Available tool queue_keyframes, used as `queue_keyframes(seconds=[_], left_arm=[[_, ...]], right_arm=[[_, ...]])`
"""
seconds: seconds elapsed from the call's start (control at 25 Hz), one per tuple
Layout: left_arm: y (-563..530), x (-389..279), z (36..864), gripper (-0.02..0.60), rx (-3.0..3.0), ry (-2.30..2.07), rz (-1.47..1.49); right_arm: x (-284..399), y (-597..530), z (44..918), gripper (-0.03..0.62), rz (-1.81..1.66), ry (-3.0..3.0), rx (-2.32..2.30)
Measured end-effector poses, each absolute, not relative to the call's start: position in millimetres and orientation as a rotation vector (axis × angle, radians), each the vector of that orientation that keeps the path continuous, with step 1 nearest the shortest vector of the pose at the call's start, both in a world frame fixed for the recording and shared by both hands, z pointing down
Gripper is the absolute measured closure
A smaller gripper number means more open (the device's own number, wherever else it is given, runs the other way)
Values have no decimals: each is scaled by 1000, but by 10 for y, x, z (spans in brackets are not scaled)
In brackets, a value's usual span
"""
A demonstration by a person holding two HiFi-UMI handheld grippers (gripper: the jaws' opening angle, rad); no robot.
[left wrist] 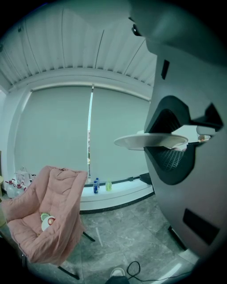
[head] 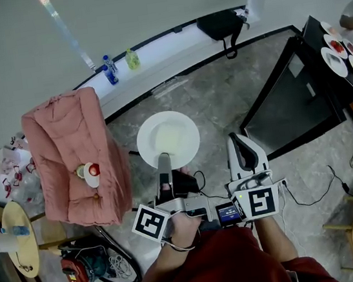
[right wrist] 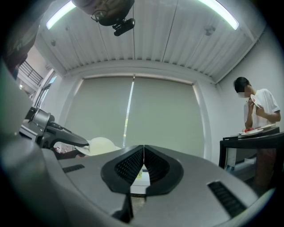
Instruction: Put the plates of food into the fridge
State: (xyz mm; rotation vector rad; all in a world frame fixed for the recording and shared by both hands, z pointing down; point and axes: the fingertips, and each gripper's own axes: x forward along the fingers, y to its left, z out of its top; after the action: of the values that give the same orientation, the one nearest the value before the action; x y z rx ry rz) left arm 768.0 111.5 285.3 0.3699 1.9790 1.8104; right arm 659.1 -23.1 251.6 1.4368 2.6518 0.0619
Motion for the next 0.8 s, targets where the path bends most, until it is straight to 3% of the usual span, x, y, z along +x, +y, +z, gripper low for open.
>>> queue_keyframes(seconds=[0.8], left_arm=[[2081, 6887, 2969, 518, 368, 1958, 1869]], right_arm=[[5813, 875, 2629, 582, 93, 2679, 1430]])
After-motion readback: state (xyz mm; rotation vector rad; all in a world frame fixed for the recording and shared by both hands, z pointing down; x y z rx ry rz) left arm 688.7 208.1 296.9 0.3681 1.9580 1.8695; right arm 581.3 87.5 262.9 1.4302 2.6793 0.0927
